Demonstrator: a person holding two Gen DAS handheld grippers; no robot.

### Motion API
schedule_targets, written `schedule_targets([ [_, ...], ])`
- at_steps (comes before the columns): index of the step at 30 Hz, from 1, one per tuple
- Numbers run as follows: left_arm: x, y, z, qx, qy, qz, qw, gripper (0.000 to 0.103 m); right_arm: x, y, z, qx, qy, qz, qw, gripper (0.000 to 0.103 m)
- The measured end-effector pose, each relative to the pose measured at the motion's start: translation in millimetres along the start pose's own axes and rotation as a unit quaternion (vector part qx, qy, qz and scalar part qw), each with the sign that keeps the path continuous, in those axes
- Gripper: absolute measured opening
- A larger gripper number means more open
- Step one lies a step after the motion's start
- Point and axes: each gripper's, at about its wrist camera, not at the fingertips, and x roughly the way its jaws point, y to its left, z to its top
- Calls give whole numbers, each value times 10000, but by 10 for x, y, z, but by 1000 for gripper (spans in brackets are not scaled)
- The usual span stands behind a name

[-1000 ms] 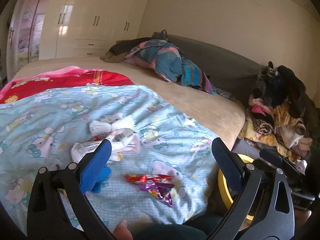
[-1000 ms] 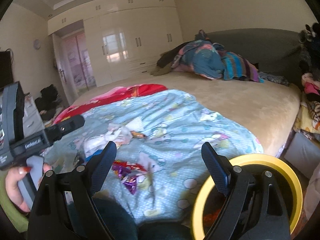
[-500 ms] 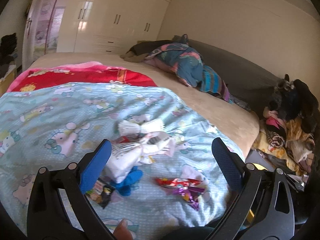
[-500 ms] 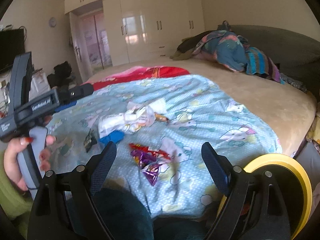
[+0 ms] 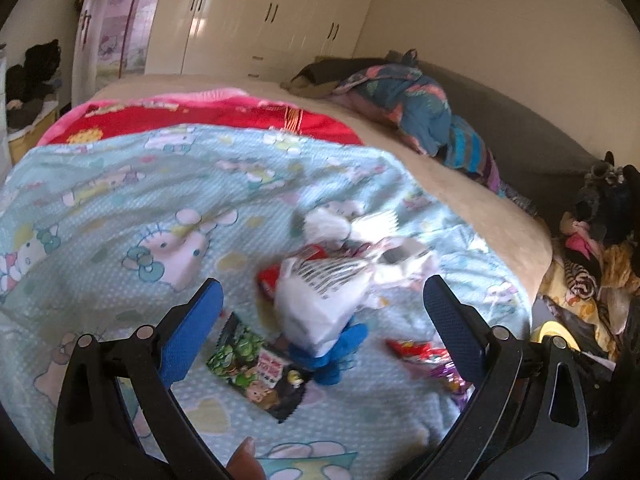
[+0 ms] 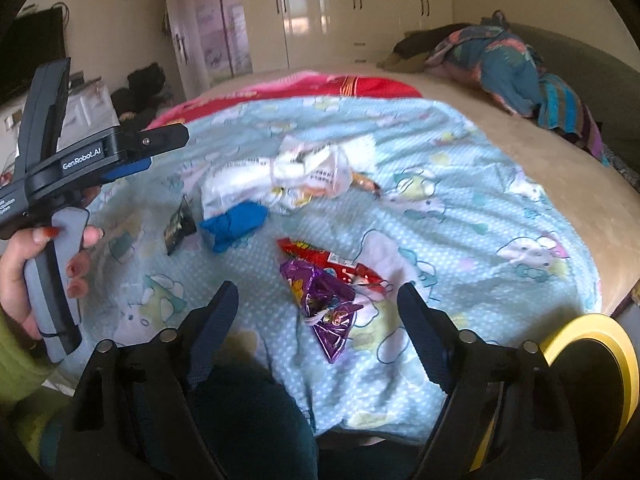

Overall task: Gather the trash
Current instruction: 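Grasp the white barcode plastic bag with the left tool while the right tool grasps the purple wrapper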

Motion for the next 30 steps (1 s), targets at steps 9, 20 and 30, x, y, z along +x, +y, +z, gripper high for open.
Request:
schedule_targets([
  [9, 268, 26, -62, 42, 381, -81, 9992, 88, 372, 55, 47, -216, 589, 112, 9980, 66],
  [20, 571, 24, -76, -38, 757, -17, 9971, 61, 529, 87, 23, -210, 765, 285, 9964, 24],
  [30, 568, 11, -94, -55, 787, -21, 9969, 32, 371, 78, 19, 18, 494, 478, 9976, 23],
])
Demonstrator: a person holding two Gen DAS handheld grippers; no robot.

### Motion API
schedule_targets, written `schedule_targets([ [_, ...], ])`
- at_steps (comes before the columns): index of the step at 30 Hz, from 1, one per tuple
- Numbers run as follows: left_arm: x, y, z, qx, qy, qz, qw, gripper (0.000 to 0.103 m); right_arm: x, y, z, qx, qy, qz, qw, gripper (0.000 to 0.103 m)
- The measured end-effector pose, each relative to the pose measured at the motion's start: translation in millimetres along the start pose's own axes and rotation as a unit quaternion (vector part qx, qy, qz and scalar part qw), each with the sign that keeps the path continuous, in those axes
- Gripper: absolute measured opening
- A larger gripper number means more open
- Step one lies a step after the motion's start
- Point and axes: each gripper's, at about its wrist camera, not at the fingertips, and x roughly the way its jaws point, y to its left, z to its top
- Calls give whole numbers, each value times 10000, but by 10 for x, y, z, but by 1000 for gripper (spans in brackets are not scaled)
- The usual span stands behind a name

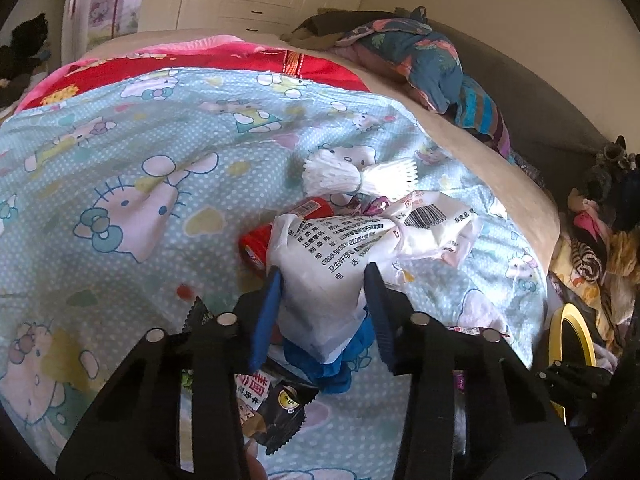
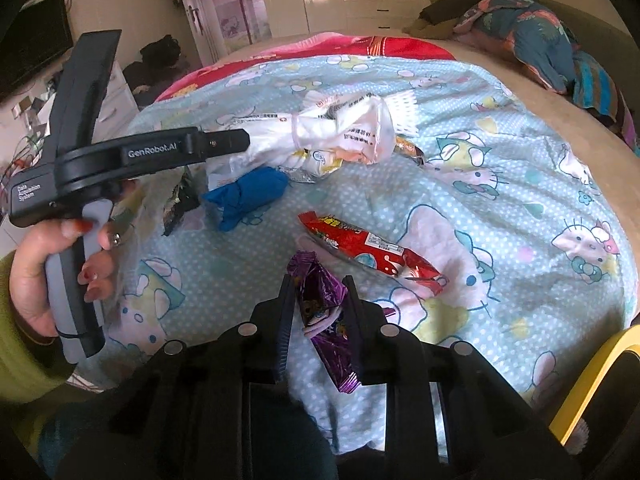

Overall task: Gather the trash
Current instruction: 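Grasp the white barcode plastic bag with the left tool while the right tool grasps the purple wrapper, then carry the white bag and purple wrapper over the yellow bin and release both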

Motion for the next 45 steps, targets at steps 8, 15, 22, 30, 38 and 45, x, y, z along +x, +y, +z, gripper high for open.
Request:
schedule_targets([
  [8, -168, 22, 37, -146, -214, -202, 9995, 28, -150, 24, -30, 144, -248, 37, 9996, 22],
  [15, -479, 17, 178, -228, -597, -417, 9971, 28, -311, 61, -5, 215, -522, 80, 9984, 22],
  [22, -735, -10, 257, -240, -822, -568, 9947, 28, -538, 100, 69, 243, -918, 73, 9955, 22],
  [30, -921, -114, 286, -125, -986, -683, 9927, 28, -813, 44, 116, 367, -1320, -56, 9906, 22],
  [38, -1008, -263, 254, 2, -1006, -826, 9915, 28, -1042, -105, 85, 589, -1570, -218, 9856, 21],
  [45, -1025, -407, 212, 140, -959, -955, 9907, 28, -1246, -235, 39, 786, -1757, -383, 9806, 21],
])
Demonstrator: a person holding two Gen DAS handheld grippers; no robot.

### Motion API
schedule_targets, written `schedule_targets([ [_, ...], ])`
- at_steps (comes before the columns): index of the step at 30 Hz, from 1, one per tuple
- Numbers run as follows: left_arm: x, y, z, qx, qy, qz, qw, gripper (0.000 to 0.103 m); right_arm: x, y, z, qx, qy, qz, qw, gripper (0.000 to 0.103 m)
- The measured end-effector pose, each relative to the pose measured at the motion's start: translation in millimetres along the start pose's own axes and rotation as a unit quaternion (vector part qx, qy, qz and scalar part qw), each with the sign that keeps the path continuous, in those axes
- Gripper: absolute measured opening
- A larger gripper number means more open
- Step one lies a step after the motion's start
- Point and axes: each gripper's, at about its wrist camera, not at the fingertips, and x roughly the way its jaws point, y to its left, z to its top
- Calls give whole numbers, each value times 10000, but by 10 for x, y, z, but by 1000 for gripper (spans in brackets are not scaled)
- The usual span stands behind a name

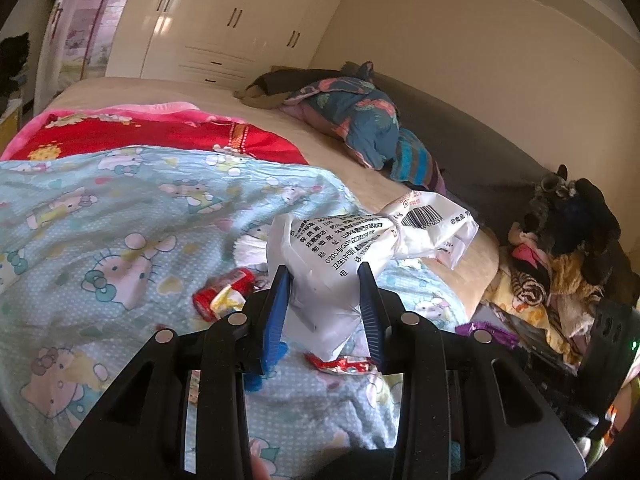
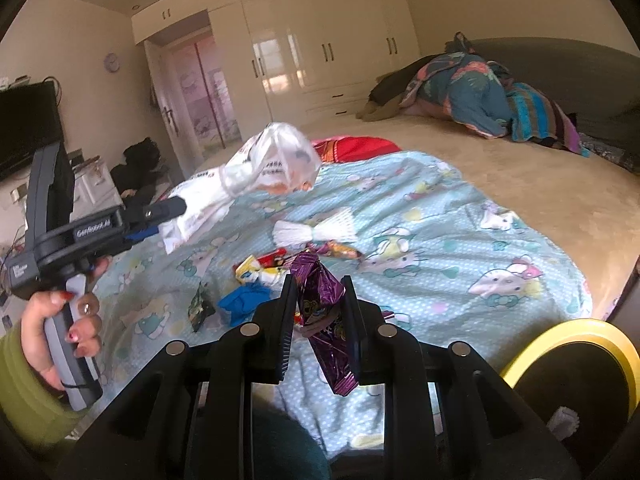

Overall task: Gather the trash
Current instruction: 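Carry the white bag and purple wrapper over the yellow bin and release both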

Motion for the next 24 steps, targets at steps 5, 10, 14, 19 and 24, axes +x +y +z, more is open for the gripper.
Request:
schedule_targets([
  [5, 10, -103, -29, 99, 40, -88, 9999, 28, -134, -121, 17, 133, -127, -133, 9997, 21],
  [10, 17, -213, -64, 205, 92, -181, 9996, 28, -298, -278, 25, 303, -279, -313, 9987, 21],
  [14, 42, -322, -107, 300, 162, -267, 9991, 28, -414, -415, 24, 436, -368, -473, 9972, 21],
  [19, 93, -484, -195, 448, 295, -399, 9978, 28, -548, -570, 14, 590, -463, -681, 9949, 21],
  [24, 138, -634, -276, 610, 414, -524, 9959, 28, -685, -725, -20, 740, -554, -846, 9921, 21],
])
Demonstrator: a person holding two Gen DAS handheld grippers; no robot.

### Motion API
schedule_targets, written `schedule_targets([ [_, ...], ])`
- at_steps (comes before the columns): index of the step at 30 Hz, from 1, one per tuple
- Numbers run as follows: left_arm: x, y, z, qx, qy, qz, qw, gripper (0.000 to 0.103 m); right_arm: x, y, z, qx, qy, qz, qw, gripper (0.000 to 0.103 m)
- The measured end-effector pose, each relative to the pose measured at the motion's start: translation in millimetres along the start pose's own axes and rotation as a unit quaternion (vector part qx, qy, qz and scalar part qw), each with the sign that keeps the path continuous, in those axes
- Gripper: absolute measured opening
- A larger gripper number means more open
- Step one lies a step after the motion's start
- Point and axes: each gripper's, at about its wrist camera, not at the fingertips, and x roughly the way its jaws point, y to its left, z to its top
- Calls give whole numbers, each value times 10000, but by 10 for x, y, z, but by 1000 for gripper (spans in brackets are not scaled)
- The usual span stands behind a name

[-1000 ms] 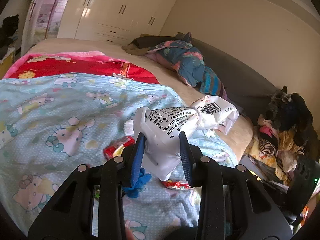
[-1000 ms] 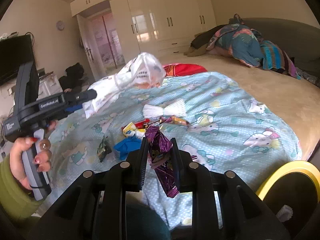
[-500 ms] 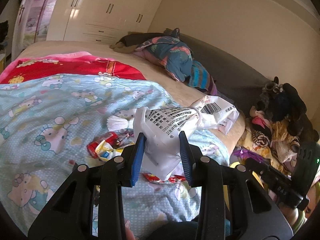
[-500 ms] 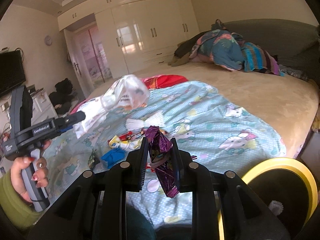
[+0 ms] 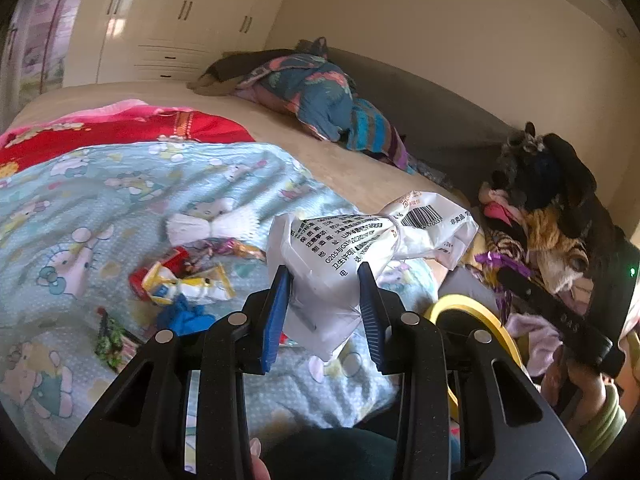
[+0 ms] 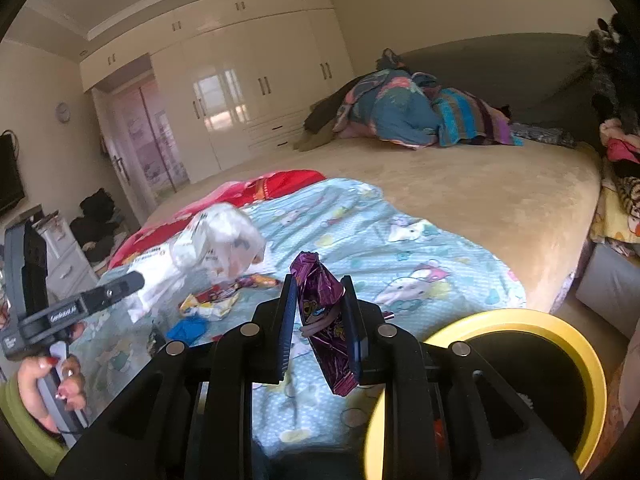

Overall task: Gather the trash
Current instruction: 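Carry the white bag and purple wrapper over the yellow bin and release both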

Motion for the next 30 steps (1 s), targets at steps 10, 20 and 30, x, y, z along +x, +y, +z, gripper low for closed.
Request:
schedule_targets([
  [10, 148, -294, -107, 304, 241, -225, 9990, 28, -181, -343, 8, 313, -132, -313, 9989, 21],
  [20, 304, -643, -214, 725, 465, -459, 9952, 28, -377, -796, -4, 688, -269, -728, 9946, 21],
  [30, 494, -1066, -404, 1303, 713, -677, 9866, 28, -516, -1187, -106, 1012, -259, -1076, 9887, 21],
])
